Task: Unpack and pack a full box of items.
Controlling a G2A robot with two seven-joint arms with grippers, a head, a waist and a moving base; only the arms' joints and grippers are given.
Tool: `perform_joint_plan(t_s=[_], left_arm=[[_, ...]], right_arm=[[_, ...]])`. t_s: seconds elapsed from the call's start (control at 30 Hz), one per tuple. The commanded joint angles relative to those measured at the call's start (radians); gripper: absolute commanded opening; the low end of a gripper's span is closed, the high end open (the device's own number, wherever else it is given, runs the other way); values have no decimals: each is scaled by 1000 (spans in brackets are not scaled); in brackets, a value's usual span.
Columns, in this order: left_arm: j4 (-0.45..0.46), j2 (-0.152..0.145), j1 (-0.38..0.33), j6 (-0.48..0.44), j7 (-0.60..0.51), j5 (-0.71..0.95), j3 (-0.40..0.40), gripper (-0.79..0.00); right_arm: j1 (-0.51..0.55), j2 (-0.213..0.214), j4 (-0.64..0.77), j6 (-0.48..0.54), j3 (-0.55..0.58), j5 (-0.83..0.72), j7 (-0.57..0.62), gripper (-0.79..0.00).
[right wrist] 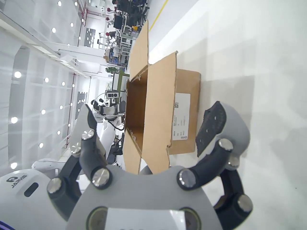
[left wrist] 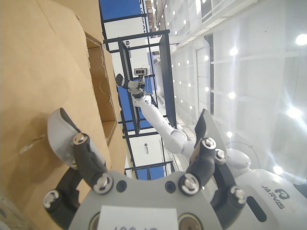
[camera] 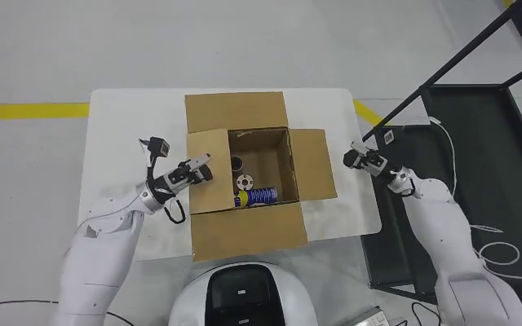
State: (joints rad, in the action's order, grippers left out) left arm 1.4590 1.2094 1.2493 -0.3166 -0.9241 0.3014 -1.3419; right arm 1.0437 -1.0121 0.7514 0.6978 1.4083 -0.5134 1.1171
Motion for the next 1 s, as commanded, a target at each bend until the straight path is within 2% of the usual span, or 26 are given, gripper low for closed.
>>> perform_joint_plan(t_s=[0.0,0.1,0.23,0.53,0.7,0.83,0.97], left_arm=[[10,-3,10,0,-1,-1,-9,0],[23,-8,23,-15,6,-26,-19,0],[21,-12,32,-27,24,-47,-23,0],[12,-19,28,-42,46,-66,-30,0],[11,-23,28,-43,57,-67,-38,0],[5,-26,33,-48,65,-77,-40,0],[6,-30,36,-64,86,-129,-40,0]], right_arm=[[-13,-8,-13,-8,-26,0,13,0],[-15,-20,16,-31,-68,-29,36,0],[18,-17,163,-83,-113,-75,89,0],[103,30,407,-204,-35,-273,210,0],[114,30,512,-290,-43,-344,296,0],[81,14,527,-286,-134,-260,292,0],[29,-5,488,-236,-256,-138,242,0]])
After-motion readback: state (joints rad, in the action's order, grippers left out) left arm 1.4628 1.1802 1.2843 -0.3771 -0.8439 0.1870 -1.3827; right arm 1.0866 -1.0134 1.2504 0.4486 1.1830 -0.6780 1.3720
